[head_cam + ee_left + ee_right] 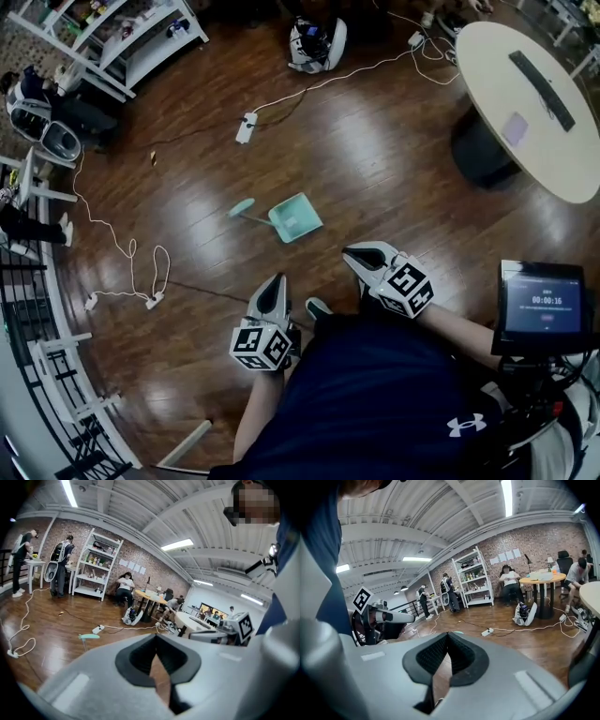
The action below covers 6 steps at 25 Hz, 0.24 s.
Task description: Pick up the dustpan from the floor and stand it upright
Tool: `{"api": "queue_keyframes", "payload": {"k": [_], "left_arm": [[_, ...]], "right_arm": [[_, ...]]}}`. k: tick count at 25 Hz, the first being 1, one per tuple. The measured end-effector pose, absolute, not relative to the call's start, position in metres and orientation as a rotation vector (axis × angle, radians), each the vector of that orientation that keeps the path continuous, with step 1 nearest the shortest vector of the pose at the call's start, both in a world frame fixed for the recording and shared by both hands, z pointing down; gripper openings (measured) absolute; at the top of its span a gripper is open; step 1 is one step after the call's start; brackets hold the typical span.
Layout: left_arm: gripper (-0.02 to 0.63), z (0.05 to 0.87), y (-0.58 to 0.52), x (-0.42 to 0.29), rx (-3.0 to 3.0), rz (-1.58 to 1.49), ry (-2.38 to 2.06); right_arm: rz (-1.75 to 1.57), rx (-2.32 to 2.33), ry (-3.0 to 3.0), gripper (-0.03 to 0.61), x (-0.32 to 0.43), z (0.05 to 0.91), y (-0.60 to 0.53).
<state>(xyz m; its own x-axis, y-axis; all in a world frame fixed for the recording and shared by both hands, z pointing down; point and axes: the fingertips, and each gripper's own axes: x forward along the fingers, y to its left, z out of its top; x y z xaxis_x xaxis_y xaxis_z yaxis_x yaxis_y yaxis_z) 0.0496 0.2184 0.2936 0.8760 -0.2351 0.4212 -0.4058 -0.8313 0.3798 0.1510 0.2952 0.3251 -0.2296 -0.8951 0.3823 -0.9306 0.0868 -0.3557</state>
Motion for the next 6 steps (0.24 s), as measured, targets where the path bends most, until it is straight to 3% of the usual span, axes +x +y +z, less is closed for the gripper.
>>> {"api": "queue_keyframes", "payload": {"k": [6], "left_arm": [[0.005,0.286,0.22,0.086,2.588,0.516,-0.402]], "right_arm": [[0.832,1.951,-2.238,0.011,0.176,0.316,0.293]]}}
